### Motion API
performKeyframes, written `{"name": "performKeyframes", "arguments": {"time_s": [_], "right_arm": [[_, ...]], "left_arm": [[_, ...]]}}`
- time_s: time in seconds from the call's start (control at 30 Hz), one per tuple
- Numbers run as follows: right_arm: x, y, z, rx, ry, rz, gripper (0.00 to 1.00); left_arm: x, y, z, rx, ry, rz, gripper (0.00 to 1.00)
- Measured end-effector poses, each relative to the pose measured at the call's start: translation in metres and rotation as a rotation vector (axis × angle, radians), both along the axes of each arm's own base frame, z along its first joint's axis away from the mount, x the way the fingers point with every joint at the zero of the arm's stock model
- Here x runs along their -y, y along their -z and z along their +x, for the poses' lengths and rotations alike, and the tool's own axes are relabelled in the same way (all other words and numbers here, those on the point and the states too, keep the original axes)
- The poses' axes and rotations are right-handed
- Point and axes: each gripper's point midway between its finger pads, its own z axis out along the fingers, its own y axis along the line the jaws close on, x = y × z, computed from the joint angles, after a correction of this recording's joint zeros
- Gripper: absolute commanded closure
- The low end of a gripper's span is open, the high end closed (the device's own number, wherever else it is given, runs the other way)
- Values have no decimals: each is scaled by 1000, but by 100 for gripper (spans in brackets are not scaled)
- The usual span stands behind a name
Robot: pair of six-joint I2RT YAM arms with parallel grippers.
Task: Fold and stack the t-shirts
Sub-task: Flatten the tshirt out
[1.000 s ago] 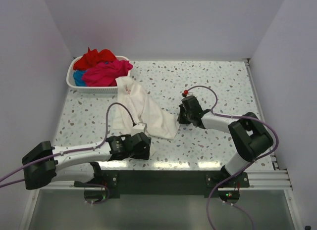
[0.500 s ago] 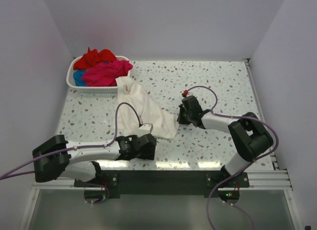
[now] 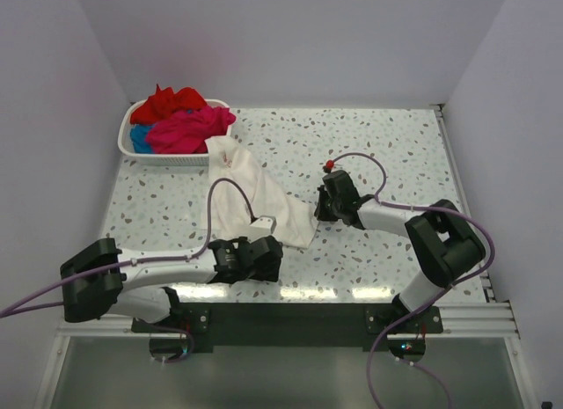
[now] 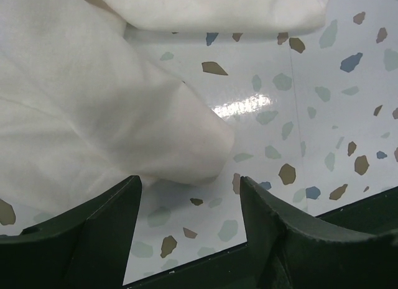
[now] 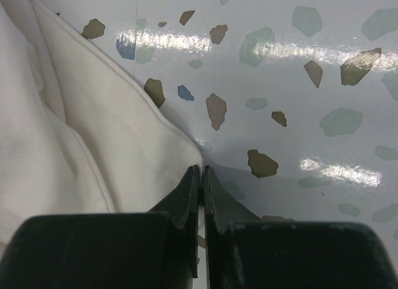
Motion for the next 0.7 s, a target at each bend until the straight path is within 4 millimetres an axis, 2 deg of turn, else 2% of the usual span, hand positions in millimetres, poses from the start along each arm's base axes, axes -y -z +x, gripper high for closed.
{"name": "performKeyframes", "arguments": {"time_s": [0.13,0.33,0.5,0.6,0.63,0.7], "right_arm": [[0,0,0,0,0,0,100],[0,1,-1,-1,0,0,100],[0,1,-1,-1,0,1,100],[0,1,-1,-1,-1,1,100],[0,1,-1,0,-1,3,100],[0,1,-1,1,-2,5,100]], "left_arm": [[-3,13,-1,-18,0,42,35],[-4,22,0,-20,-3,74,47],[-4,26,4,-8,-4,103,53],[-3,27,8,4,-4,114,67],[-3,27,8,6,-4,116,76],[-3,27,9,10,-3,122,83]]}}
